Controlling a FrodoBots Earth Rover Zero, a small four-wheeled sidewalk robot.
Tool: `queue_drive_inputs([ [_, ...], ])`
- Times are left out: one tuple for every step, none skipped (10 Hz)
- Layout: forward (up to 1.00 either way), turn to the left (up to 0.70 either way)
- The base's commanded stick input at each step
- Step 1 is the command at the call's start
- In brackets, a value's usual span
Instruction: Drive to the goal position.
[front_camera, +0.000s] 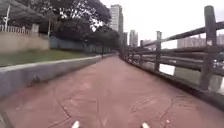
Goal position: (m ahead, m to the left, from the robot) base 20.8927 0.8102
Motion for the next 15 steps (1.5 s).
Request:
queue_drive_inputs([
  [0.70, 0.00],
  [0.70, 0.00],
  [0.70, 0.00],
  [0.70, 0.00],
  [0.70, 0.00],
  [0.70, 0.00],
  [0.70, 0.00],
  [0.70, 0.00],
  [0.70, 0.00],
  [0.70, 0.00],
  [0.70, 0.00],
  [0.70, 0.00],
  [0.70, 0.00],
  [0.70, 0.00],
  [0.70, 0.00],
])
